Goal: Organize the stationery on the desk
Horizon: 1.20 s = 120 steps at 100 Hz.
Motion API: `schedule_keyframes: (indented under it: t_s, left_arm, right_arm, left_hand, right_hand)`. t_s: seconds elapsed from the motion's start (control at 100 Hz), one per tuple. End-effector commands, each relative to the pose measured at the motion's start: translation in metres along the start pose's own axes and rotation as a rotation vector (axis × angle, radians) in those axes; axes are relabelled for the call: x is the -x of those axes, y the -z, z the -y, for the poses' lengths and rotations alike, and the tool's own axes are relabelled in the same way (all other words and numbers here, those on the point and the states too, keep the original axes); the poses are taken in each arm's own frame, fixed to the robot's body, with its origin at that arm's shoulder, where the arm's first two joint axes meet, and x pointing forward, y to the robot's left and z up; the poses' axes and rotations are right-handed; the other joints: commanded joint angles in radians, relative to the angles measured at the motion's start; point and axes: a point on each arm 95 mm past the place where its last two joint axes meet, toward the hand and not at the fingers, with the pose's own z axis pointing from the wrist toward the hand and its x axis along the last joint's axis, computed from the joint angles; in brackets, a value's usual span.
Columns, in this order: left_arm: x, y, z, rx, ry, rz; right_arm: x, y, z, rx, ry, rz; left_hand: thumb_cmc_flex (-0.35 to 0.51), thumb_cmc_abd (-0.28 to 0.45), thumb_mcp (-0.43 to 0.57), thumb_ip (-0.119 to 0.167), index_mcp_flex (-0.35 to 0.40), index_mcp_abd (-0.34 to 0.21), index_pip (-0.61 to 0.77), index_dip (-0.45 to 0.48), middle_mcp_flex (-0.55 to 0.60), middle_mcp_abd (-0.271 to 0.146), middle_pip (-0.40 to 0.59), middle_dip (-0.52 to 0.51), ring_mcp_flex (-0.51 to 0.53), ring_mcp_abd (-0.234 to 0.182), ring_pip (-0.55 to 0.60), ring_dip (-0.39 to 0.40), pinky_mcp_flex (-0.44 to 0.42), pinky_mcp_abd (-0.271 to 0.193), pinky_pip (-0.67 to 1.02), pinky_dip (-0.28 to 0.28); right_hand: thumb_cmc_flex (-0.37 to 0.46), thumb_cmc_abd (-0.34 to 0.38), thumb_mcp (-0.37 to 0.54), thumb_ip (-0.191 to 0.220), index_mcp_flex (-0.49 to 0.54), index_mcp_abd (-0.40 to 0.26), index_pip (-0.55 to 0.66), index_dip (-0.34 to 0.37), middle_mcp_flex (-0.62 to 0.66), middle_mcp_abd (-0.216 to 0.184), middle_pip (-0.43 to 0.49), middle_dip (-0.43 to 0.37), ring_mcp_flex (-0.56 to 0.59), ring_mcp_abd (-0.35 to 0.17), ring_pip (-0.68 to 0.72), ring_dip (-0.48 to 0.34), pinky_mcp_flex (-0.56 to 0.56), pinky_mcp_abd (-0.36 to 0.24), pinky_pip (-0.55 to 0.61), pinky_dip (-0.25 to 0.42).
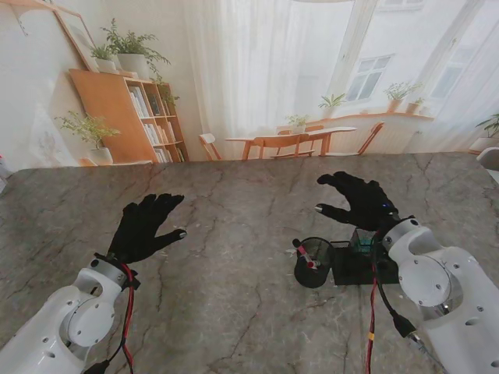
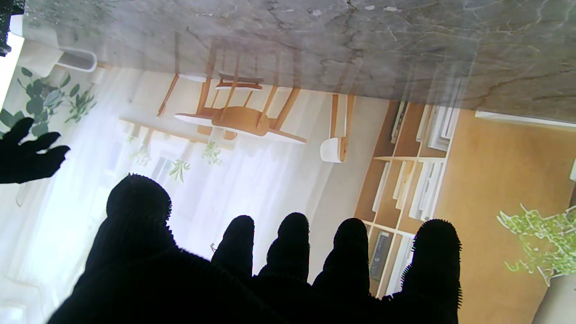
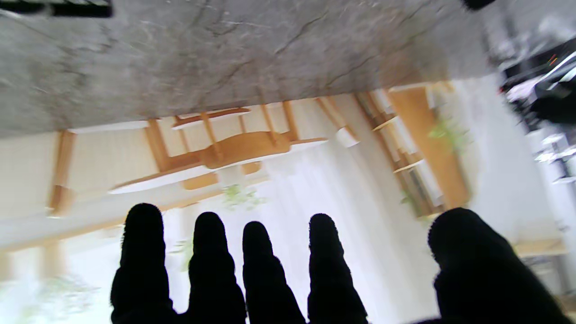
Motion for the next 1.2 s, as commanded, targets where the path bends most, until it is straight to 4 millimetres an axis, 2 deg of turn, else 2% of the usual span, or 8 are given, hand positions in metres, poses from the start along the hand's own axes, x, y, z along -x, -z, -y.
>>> schedule_keyframes:
  t_s: [0.0, 0.17, 0.3, 0.48, 0.64, 0.89, 1.19]
  left_arm:
    - [0.003, -0.001, 0.000, 0.004, 0.017, 0.015]
    - [0.015, -0.013, 0.012, 0.037, 0.076, 0.043]
    - [0.024, -0.029, 0.024, 0.074, 0.161, 0.078]
    - [0.030, -0.043, 0.020, 0.114, 0.284, 0.152]
    - [0.035, -0.044, 0.015, 0.117, 0.276, 0.184]
    - [0.038, -0.042, 0.009, 0.124, 0.269, 0.204]
    - [0.040, -0.034, 0.004, 0.135, 0.248, 0.210]
  right_arm:
    - [0.007, 0.004, 0.002, 0.003, -0.027, 0.038]
    - [0.023, 0.006, 0.011, 0.021, -0.115, 0.152]
    - [0.030, 0.000, 0.020, 0.008, -0.183, 0.212]
    - [0.033, -0.013, 0.031, 0.002, -0.270, 0.262]
    - [0.032, -0.023, 0.042, -0.018, -0.320, 0.269]
    - [0.029, -0.035, 0.050, 0.011, -0.380, 0.249]
    - [0.029, -0.033, 0.050, 0.004, -0.373, 0.233]
  left_hand:
    - [0.017, 0.073, -0.005, 0.006, 0.010, 0.008, 0.007, 0.011, 0.006, -0.012, -0.003, 0.008, 0.006, -0.017, -0.008, 0.003, -0.010, -0.019, -0.009, 0.008]
    - [0.018, 0.067, -0.005, 0.006, 0.015, 0.002, 0.007, 0.008, 0.018, -0.017, -0.002, 0.005, 0.015, -0.018, -0.008, 0.000, 0.003, -0.026, -0.004, 0.012]
    - [0.020, 0.059, -0.005, 0.006, 0.024, -0.002, 0.008, 0.005, 0.046, -0.016, 0.004, 0.007, 0.030, -0.018, -0.006, 0.000, 0.027, -0.035, 0.012, 0.027]
    - [0.032, 0.045, -0.002, 0.009, 0.039, -0.007, 0.012, 0.003, 0.047, -0.020, 0.003, 0.007, 0.022, -0.026, -0.013, -0.002, 0.015, -0.057, -0.001, 0.040]
    - [0.028, 0.046, -0.004, 0.008, 0.045, -0.005, 0.015, 0.002, 0.053, -0.021, 0.003, 0.008, 0.030, -0.027, -0.011, 0.000, 0.026, -0.056, -0.005, 0.056]
    - [0.032, 0.045, -0.004, 0.008, 0.046, -0.003, 0.016, 0.000, 0.056, -0.019, 0.004, 0.010, 0.033, -0.025, -0.011, 0.002, 0.029, -0.057, -0.011, 0.074]
    - [0.034, 0.048, -0.002, 0.009, 0.048, -0.001, 0.017, 0.000, 0.055, -0.018, 0.003, 0.010, 0.035, -0.026, -0.010, 0.003, 0.032, -0.058, -0.014, 0.087]
  right_hand:
    - [0.010, -0.017, 0.013, 0.004, 0.019, -0.021, 0.004, 0.022, 0.014, -0.016, 0.010, 0.015, 0.010, -0.024, 0.010, 0.019, 0.005, -0.039, 0.025, 0.024]
    - [0.026, -0.045, 0.026, 0.003, 0.048, -0.034, 0.013, 0.020, 0.048, -0.024, 0.014, 0.019, 0.029, -0.039, 0.019, 0.024, 0.022, -0.069, 0.032, 0.043]
    - [0.034, -0.061, 0.034, 0.002, 0.079, -0.044, 0.024, 0.019, 0.087, -0.028, 0.023, 0.025, 0.060, -0.044, 0.035, 0.032, 0.050, -0.084, 0.053, 0.061]
    - [0.042, -0.080, 0.047, 0.001, 0.116, -0.054, 0.040, 0.009, 0.146, -0.034, 0.037, 0.040, 0.119, -0.046, 0.084, 0.056, 0.107, -0.095, 0.125, 0.114]
    - [0.044, -0.086, 0.051, 0.000, 0.140, -0.061, 0.053, 0.003, 0.189, -0.039, 0.048, 0.050, 0.160, -0.051, 0.130, 0.072, 0.166, -0.112, 0.190, 0.154]
    - [0.052, -0.086, 0.052, 0.000, 0.148, -0.069, 0.057, -0.002, 0.199, -0.051, 0.049, 0.054, 0.160, -0.063, 0.149, 0.073, 0.167, -0.135, 0.186, 0.157]
    - [0.054, -0.086, 0.047, -0.001, 0.154, -0.072, 0.062, -0.006, 0.205, -0.048, 0.050, 0.057, 0.156, -0.059, 0.156, 0.069, 0.168, -0.132, 0.182, 0.154]
